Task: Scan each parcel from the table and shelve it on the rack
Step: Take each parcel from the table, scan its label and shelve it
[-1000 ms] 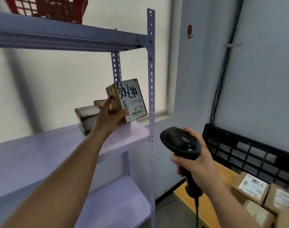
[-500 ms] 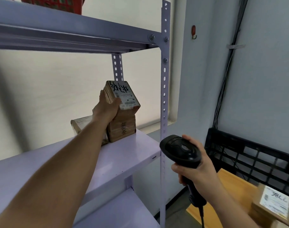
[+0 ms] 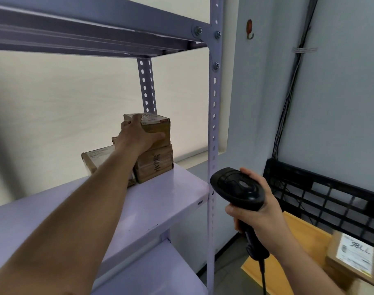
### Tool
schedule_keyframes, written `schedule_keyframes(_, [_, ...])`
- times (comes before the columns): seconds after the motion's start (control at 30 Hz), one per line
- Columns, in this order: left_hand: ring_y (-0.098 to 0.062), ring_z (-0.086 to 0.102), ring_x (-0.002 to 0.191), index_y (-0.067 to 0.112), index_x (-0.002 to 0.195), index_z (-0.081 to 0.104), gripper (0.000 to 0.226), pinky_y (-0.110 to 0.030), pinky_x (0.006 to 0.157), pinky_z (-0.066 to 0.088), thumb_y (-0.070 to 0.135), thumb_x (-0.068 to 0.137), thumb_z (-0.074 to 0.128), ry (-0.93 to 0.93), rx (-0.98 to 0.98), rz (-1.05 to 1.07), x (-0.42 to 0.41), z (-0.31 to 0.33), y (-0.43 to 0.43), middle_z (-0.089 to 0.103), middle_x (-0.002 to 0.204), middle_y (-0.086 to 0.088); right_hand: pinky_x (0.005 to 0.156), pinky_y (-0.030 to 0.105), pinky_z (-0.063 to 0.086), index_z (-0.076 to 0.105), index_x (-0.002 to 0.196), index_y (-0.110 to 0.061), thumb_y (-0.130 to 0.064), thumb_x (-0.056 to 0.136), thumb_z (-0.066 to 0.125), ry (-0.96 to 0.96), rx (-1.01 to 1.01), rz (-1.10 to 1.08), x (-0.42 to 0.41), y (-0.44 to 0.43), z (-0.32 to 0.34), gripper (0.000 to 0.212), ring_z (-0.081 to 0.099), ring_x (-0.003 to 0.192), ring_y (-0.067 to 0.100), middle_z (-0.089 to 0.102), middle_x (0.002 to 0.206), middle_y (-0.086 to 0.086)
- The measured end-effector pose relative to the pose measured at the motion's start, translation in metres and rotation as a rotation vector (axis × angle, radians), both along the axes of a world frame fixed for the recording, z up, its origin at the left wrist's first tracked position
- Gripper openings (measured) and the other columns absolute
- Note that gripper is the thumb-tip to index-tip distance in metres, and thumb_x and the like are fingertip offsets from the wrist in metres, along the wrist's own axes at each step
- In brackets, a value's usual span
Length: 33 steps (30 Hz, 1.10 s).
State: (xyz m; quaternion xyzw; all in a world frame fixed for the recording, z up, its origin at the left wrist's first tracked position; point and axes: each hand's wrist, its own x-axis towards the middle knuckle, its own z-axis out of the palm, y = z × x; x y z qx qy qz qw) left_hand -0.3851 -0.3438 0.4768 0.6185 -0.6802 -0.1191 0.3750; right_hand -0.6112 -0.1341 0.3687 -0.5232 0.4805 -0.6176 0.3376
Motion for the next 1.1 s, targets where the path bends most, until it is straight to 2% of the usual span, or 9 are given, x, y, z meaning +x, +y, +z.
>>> schedule_keyframes(0.1, [-0.035,0.048,0.124,0.026,0.146,0.029,0.085,-0.044,0.099,0.041,0.045,0.077,0.074,-0.032,-0.011,0.024,-0.001,-0.001,-0.004,0.041,0.140,-0.014,0.053,0.035,0.053,0.052,0.126,-0.045,0.010,0.074,0.076,-0.007,0.000,0.002,0.001,-0.002,-0.002,0.080,0.060,0.056,0.030,0.059,0.117,0.014])
schedule_keyframes(0.27, [-0.036,0.049,0.123,0.026,0.147,0.025,0.086,-0.048,0.099,0.042,0.044,0.079,0.073,-0.026,-0.006,0.035,-0.005,-0.003,-0.010,0.041,0.140,-0.015,0.054,0.035,0.054,0.051,0.126,-0.047,0.010,0.074,0.076,-0.001,0.008,0.015,0.002,0.000,-0.004,0.082,0.061,0.058,0.030,0.058,0.120,0.012])
schedule_keyframes(0.4, [-0.037,0.045,0.128,0.028,0.154,-0.002,0.109,-0.048,0.102,0.039,0.048,0.078,0.073,-0.012,0.011,0.045,-0.005,-0.005,-0.005,0.034,0.146,-0.018,0.056,0.038,0.056,0.051,0.125,-0.049,0.008,0.073,0.078,0.013,0.015,0.013,-0.001,0.006,-0.006,0.082,0.062,0.060,0.030,0.060,0.120,0.008])
schedule_keyframes(0.6, [-0.030,0.023,0.144,0.031,0.153,-0.007,0.115,-0.052,0.112,0.028,0.053,0.075,0.074,0.047,-0.105,0.050,-0.010,-0.014,0.021,0.018,0.157,-0.012,0.058,0.043,0.056,0.052,0.123,-0.051,0.009,0.074,0.077,0.014,-0.001,0.006,-0.011,0.023,-0.010,0.082,0.062,0.059,0.032,0.060,0.121,0.007])
schedule_keyframes(0.73, [-0.031,0.021,0.142,0.024,0.153,0.007,0.103,-0.049,0.112,0.028,0.049,0.078,0.072,0.095,-0.220,0.071,-0.016,-0.028,0.058,0.022,0.155,-0.013,0.057,0.043,0.056,0.053,0.123,-0.049,0.010,0.072,0.077,0.009,-0.014,-0.001,-0.020,0.044,-0.012,0.082,0.061,0.060,0.031,0.060,0.118,0.003])
schedule_keyframes(0.83, [-0.028,0.031,0.135,0.020,0.146,0.029,0.078,-0.045,0.105,0.033,0.041,0.083,0.069,0.122,-0.356,0.111,-0.026,-0.047,0.093,0.037,0.145,-0.010,0.055,0.038,0.056,0.052,0.123,-0.048,0.011,0.072,0.077,0.000,-0.027,-0.009,-0.030,0.065,-0.016,0.082,0.061,0.059,0.029,0.060,0.117,0.003])
schedule_keyframes(0.97, [-0.027,0.048,0.120,0.018,0.134,0.049,0.053,-0.041,0.094,0.042,0.034,0.087,0.066,0.215,-0.445,0.077,-0.050,-0.088,0.143,0.053,0.130,-0.008,0.055,0.034,0.056,0.050,0.124,-0.049,0.010,0.073,0.076,0.003,-0.010,-0.033,-0.047,0.097,-0.026,0.083,0.062,0.060,0.025,0.057,0.120,0.005])
schedule_keyframes(1.03, [-0.023,0.052,0.110,0.016,0.128,0.055,0.044,-0.037,0.085,0.043,0.028,0.087,0.068,0.222,-0.449,0.007,-0.070,-0.111,0.171,0.058,0.119,-0.007,0.056,0.038,0.057,0.050,0.124,-0.052,0.009,0.073,0.078,0.011,0.007,-0.048,-0.056,0.114,-0.033,0.084,0.062,0.060,0.024,0.058,0.119,0.007])
schedule_keyframes(1.1, [-0.020,0.054,0.103,0.015,0.126,0.057,0.042,-0.034,0.081,0.043,0.025,0.087,0.069,0.215,-0.386,-0.073,-0.093,-0.131,0.196,0.059,0.115,-0.006,0.054,0.034,0.055,0.050,0.122,-0.056,0.008,0.072,0.078,0.015,0.016,-0.064,-0.066,0.132,-0.040,0.085,0.063,0.060,0.021,0.060,0.114,0.014])
